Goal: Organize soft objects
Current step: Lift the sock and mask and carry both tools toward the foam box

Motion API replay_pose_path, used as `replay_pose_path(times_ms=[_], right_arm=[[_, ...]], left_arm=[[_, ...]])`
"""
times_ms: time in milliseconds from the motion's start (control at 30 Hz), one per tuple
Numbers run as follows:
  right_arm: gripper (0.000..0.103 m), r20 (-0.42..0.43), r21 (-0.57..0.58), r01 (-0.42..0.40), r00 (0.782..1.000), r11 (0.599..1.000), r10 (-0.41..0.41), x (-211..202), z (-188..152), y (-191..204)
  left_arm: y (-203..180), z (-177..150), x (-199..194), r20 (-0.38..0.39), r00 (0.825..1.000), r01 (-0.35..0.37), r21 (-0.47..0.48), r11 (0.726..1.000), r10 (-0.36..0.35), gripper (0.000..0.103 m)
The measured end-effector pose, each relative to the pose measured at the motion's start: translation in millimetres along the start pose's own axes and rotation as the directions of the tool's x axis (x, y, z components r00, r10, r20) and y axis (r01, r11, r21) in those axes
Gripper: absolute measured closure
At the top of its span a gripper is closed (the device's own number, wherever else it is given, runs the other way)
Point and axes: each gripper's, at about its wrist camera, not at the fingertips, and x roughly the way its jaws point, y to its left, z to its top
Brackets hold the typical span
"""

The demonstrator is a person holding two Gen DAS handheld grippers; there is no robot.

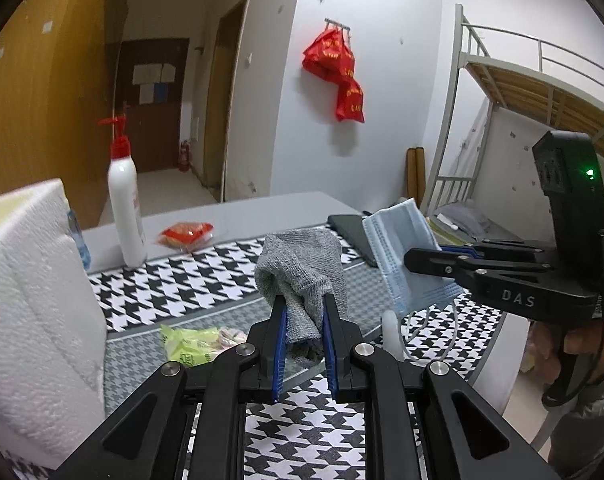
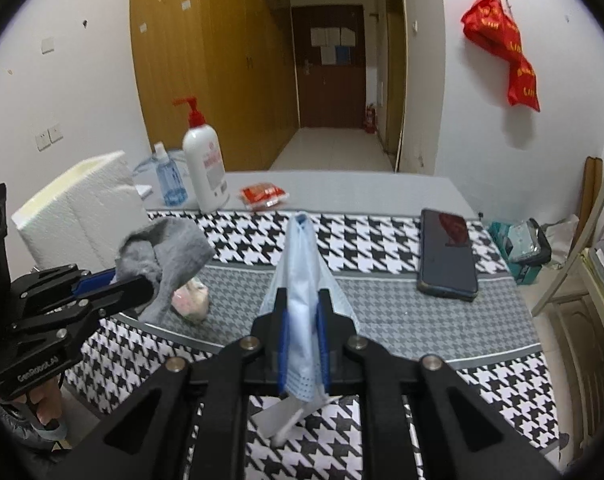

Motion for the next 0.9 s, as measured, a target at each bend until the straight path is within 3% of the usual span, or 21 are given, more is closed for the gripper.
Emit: replay_pose_path(times_ms=[400,900], right_arm=[[0.087,0.126,-0.008,-0.036,0.991,0.999,0.037,-54.7,1.7,17.4],[0.087,0.221,-0.030,-0.073,0.972,0.997,0.078,-91.2,-2.0,45.6]], left_arm=[[-15.6,9.1,-47.2,0.074,0.996,-0.049,0.047,0.998,0.046,0.086],[-14.9,17.4,-100.6,0.173,0.979,-0.122,0.086,0.989,0.106,0.086]])
